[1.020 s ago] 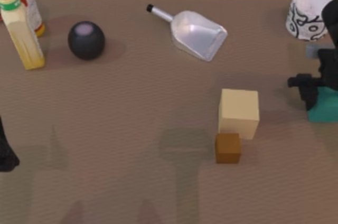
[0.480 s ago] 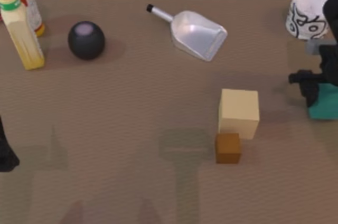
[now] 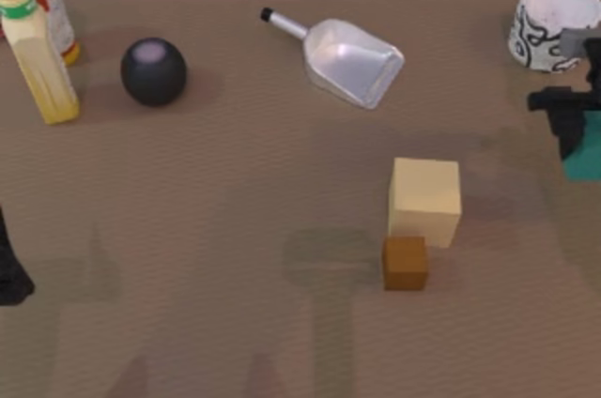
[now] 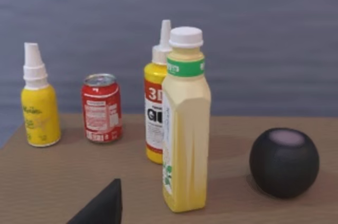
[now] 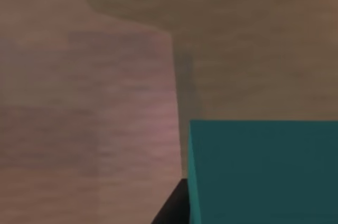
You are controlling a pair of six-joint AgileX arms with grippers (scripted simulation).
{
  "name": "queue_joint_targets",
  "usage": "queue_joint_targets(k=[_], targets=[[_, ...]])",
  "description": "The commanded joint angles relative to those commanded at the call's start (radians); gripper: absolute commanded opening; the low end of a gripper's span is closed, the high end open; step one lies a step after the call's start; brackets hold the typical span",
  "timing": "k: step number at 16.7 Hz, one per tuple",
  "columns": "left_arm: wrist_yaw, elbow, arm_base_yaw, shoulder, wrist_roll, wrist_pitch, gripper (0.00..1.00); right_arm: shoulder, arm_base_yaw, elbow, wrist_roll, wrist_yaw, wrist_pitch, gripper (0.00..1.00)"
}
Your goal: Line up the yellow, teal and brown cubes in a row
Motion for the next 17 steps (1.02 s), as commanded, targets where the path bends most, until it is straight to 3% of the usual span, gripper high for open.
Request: queue_joint_targets(k=[3,6,14,17], targets=[[0.000,0.000,0.000,0.000,0.000,0.000,1.00,0.004,-0.003,-0.001,0.004,0.000,0.002,0.00],[0.000,0.000,0.000,0.000,0.000,0.000,1.00,0.015,0.066,0.021,0.071,0.001,-0.012,0.00],[0.000,0.000,0.000,0.000,0.000,0.000,1.00,0.048,0.524,0.109,0.499,0.007,-0.091,0.00],[0.000,0.000,0.000,0.000,0.000,0.000,1.00,0.042,0.654,0.131,0.627,0.010,-0.105,0.00]])
